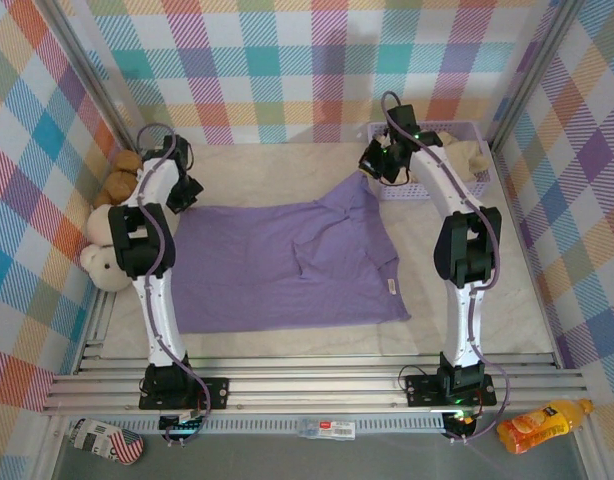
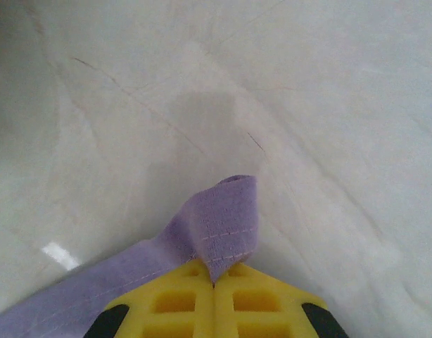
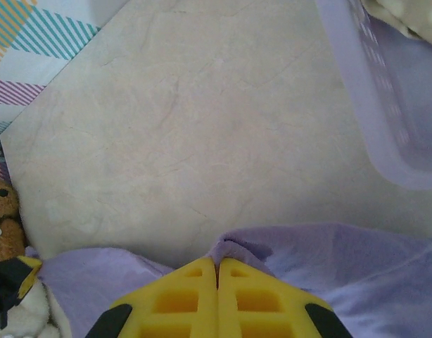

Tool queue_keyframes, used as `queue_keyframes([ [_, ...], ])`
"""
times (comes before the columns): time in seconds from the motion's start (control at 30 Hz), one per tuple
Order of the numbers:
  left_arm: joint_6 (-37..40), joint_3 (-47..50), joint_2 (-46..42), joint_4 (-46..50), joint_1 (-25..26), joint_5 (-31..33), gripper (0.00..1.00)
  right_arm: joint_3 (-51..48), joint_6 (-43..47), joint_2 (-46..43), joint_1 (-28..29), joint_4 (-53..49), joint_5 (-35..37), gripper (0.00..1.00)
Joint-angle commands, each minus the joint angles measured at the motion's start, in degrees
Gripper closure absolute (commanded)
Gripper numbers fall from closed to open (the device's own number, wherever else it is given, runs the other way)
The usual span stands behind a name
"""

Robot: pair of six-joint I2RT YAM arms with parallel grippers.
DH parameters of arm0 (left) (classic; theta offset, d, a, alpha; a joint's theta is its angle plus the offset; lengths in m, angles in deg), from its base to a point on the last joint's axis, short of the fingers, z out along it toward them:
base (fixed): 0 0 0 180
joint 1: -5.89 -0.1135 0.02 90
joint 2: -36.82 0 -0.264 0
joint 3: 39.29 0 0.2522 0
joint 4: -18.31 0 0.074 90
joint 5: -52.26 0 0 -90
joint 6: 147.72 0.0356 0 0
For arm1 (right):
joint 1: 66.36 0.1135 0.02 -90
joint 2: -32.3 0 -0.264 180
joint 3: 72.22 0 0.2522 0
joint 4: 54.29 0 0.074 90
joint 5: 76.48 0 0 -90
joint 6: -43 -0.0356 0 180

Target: Fold and stack the mixed laundry pile

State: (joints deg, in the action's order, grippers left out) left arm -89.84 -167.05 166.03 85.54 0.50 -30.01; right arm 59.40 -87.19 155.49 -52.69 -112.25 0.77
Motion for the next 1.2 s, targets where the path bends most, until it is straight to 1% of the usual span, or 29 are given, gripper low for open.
queue_keyframes([
  [0.0, 3.14, 4.97, -10.61, -1.32, -0.15, -2.4, 0.97, -4.46, -3.96, -7.12, -0.17, -3.78, -1.91, 0.99],
  [0.13, 4.38, 14.29, -18.54, -3.82, -0.15, -4.41, 0.96, -19.86, -8.16, -16.64, 0.27, 1.49, 0.17, 0.97],
  [0.27, 4.8, 23.0, -25.37, -5.08, -0.06, -6.64, 0.96, -30.61, -11.32, -24.31, 0.56, 4.2, 0.94, 0.97],
  [0.4, 5.81, 30.62, -31.07, -5.76, -0.06, -6.41, 0.96, -37.15, -11.61, -31.45, 1.44, 3.22, 3.42, 0.97],
  [0.57, 6.18, 37.61, -36.08, -6.02, -0.03, -5.85, 0.96, -44.12, -12.37, -39.75, 1.52, 1.05, 3.75, 0.97],
  [0.77, 5.91, 42.36, -41.88, -4.23, -0.08, -0.74, 0.97, -52.15, -13.09, -48.58, 2.02, -2.37, 2.02, 0.97],
  [0.83, 5.04, 44.2, -45.6, -3.28, -0.06, 0.22, 0.97, -54.94, -12.98, -49.41, 2.06, -2.4, 0.73, 0.96],
  [0.9, 3.92, 47.02, -49.52, -2.68, -0.02, 1.07, 0.97, -57.02, -13.02, -48.83, 2.1, -1.08, -3.03, 0.95],
  [0.93, 3.33, 49.02, -51.48, -2.72, -0.06, 1.39, 0.96, -57.71, -13.3, -48.28, 2.38, -0.64, -4.93, 0.93],
  [0.97, 2.97, 50.67, -52.91, -2.9, -0.06, 1.52, 0.94, -58.07, -13.27, -47.98, 2.76, -0.31, -6.14, 0.9],
  [1.0, 2.62, 52.56, -54.02, -3.07, -0.07, 1.59, 0.85, -58.33, -13.06, -47.95, 3.36, -0.2, -6.87, 0.86],
  [1.03, 2.33, 53.94, -54.68, -3.03, -0.06, 1.64, 0.74, -58.66, -12.58, -48.25, 3.75, -0.43, -7.26, 0.78],
  [1.07, 2.1, 54.76, -54.69, -2.75, -0.06, 1.8, 0.7, -59.0, -12.27, -48.75, 3.82, -0.68, -7.4, 0.71],
  [1.1, 1.6, 55.3, -54.37, -1.95, -0.06, 2.51, 0.68, -59.51, -11.75, -49.38, 3.82, -0.91, -7.34, 0.68],
  [1.13, 1.03, 55.45, -54.18, -0.94, -0.06, 3.74, 0.53, -59.76, -10.94, -49.98, 3.69, -1.55, -6.57, 0.64],
  [1.17, 0.47, 55.58, -54.19, -0.34, -0.06, 4.77, 0.35, -59.66, -9.88, -50.31, 3.66, -2.27, -5.61, 0.58],
])
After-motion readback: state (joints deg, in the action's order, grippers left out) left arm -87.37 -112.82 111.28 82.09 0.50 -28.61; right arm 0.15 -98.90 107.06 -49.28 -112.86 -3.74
